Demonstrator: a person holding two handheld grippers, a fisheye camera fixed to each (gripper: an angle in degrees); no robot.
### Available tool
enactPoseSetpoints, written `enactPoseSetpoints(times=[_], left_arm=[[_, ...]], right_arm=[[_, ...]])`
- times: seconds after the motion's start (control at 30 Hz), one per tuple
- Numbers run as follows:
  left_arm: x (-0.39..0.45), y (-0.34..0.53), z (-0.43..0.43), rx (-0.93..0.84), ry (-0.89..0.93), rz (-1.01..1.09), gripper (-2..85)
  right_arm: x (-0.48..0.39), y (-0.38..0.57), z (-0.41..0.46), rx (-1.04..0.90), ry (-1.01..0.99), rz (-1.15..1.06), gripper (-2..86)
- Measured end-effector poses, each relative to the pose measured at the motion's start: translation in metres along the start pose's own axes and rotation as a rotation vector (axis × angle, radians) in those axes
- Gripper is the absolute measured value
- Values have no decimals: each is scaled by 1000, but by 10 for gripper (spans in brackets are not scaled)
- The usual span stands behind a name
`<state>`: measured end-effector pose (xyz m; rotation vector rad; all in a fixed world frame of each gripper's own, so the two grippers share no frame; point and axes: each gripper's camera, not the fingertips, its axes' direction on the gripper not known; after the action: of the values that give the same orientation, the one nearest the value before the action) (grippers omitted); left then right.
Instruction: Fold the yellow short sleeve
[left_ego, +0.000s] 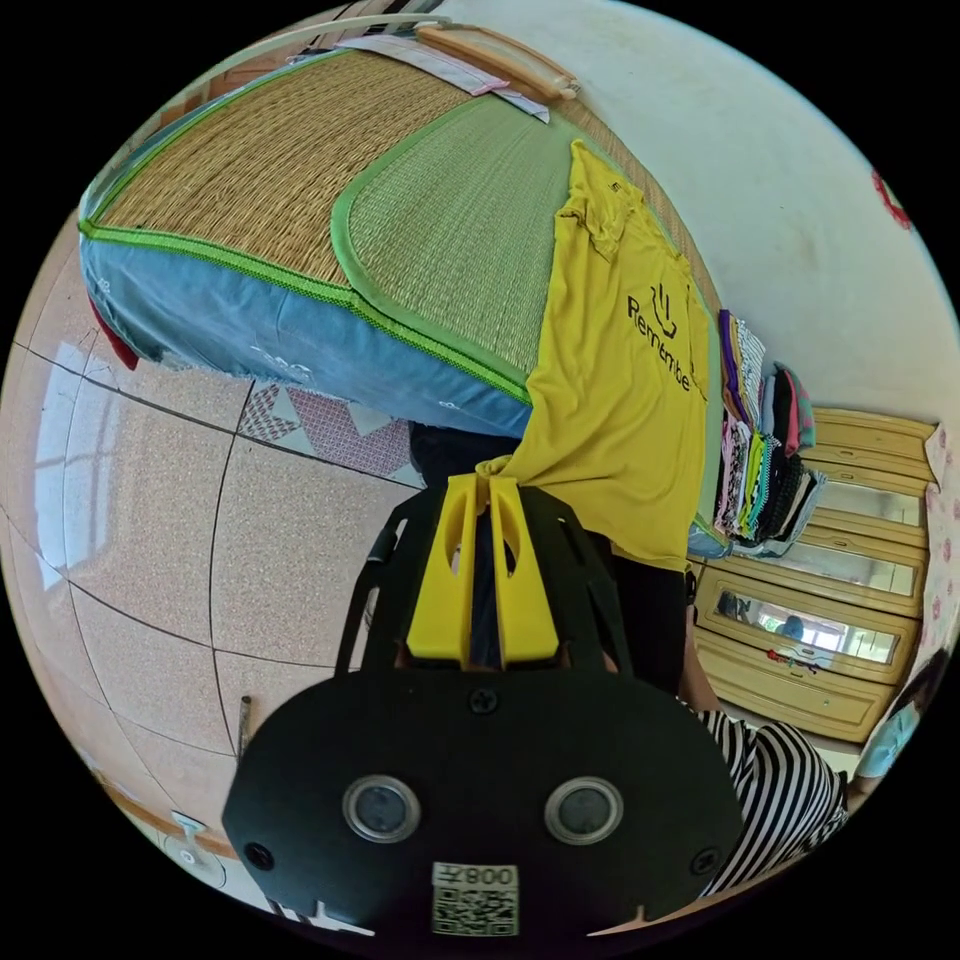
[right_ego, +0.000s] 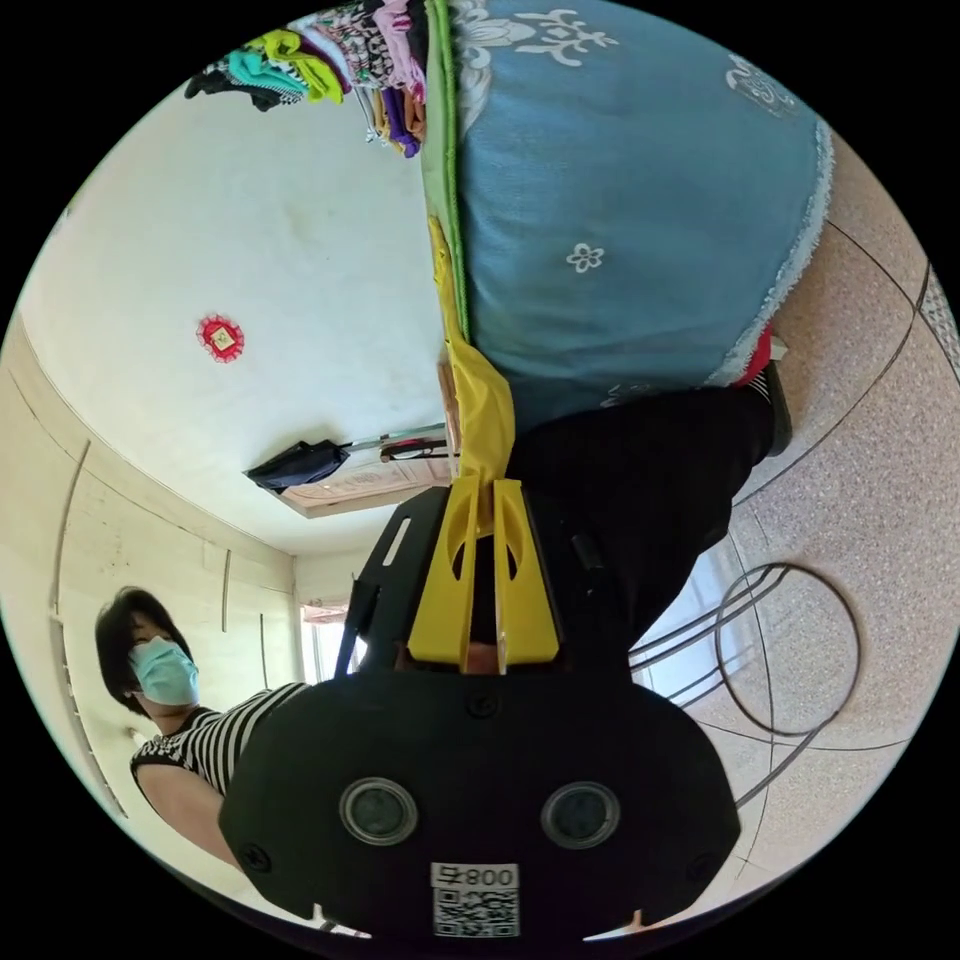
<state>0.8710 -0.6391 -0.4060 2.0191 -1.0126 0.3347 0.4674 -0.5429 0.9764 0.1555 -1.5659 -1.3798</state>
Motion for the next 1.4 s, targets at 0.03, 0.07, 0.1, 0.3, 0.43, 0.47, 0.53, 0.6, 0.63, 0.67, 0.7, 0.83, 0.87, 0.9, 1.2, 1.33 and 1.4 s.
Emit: enactPoseSetpoints(times=[0.03,0.07,0.1,0.3,0.43,0.47,0.53,0.6,0.63,0.67,0.7,0.83,0.87,0.9,1.2,1.33,1.4], left_arm=[[-2,1,4,-5,11,1,29],[-5,2,8,-6,29,5,32],[-6,3,10,-7,41,8,34],[-30,17,25,44,212,9,68],[-45,22,38,75,283,13,101],[-47,22,42,79,305,18,109],[-49,20,48,84,329,32,117],[-48,16,57,64,325,50,122],[-48,13,64,40,307,62,125],[-48,10,72,15,298,70,127],[-48,9,76,3,300,75,126],[-51,6,107,-62,356,71,72],[-51,7,112,-63,381,67,51],[-51,8,113,-59,391,71,45],[-55,24,83,81,583,160,19],[-47,28,65,143,640,221,17],[-43,30,60,168,665,236,16]], right_arm=[[-3,-1,0,-4,4,-5,35],[-9,-2,-1,-11,13,-19,27],[-15,-3,-3,-18,18,-35,22],[-48,-5,-21,-11,28,-97,12],[-68,-6,-25,-21,47,-128,12],[-73,-6,-26,-21,56,-133,12],[-79,-6,-26,-19,57,-137,11],[-85,-5,-26,-14,53,-142,11],[-86,-4,-25,-14,52,-143,11],[-88,-4,-24,-15,52,-143,11],[-90,-3,-24,-15,53,-142,10],[-97,-1,-23,-14,53,-143,10],[-99,0,-24,-14,54,-142,10],[-101,1,-24,-13,54,-143,9],[-128,5,-29,-17,49,-188,9],[-147,8,-29,-23,40,-229,9],[-161,10,-30,-27,35,-260,10]])
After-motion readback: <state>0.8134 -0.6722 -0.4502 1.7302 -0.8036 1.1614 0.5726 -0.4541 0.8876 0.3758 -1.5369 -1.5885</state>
